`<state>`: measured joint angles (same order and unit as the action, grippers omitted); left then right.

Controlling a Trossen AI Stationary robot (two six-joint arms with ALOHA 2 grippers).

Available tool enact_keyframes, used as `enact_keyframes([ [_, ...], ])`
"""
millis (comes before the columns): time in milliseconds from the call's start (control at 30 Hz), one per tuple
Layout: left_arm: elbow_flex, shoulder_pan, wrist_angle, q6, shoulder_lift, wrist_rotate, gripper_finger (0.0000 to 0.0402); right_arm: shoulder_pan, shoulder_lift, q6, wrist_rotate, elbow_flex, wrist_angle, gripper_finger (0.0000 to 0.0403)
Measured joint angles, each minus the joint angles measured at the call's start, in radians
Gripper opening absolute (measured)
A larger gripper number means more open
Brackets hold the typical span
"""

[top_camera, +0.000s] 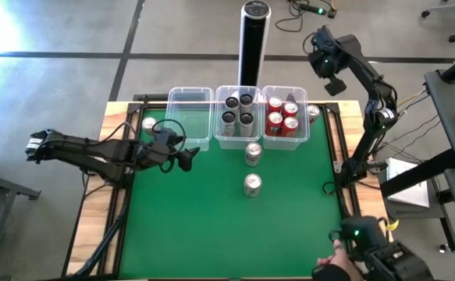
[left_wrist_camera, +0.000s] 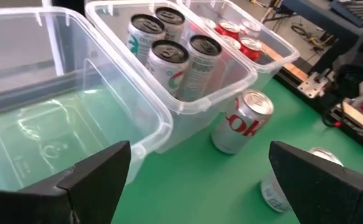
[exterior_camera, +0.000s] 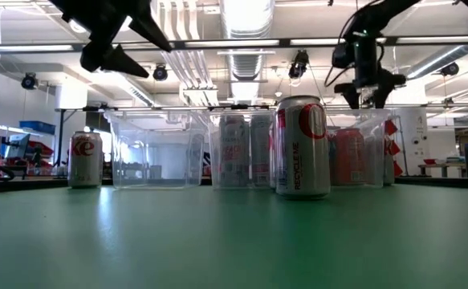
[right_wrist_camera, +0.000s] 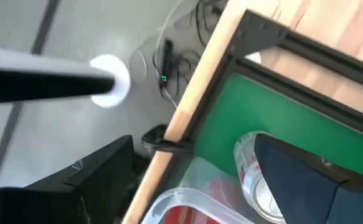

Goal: Sort soda cans
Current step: Adjust the silver soda can

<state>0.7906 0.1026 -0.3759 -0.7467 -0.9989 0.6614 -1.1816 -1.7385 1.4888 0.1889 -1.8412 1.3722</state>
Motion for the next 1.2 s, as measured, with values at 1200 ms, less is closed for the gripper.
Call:
enact_keyframes([
  [1200,-0.001,-0.142,-0.196,0.458,0.063,-0.34,0.0367,0.163,0.449,0.231,0.025,0.543,0.005,0.0249],
])
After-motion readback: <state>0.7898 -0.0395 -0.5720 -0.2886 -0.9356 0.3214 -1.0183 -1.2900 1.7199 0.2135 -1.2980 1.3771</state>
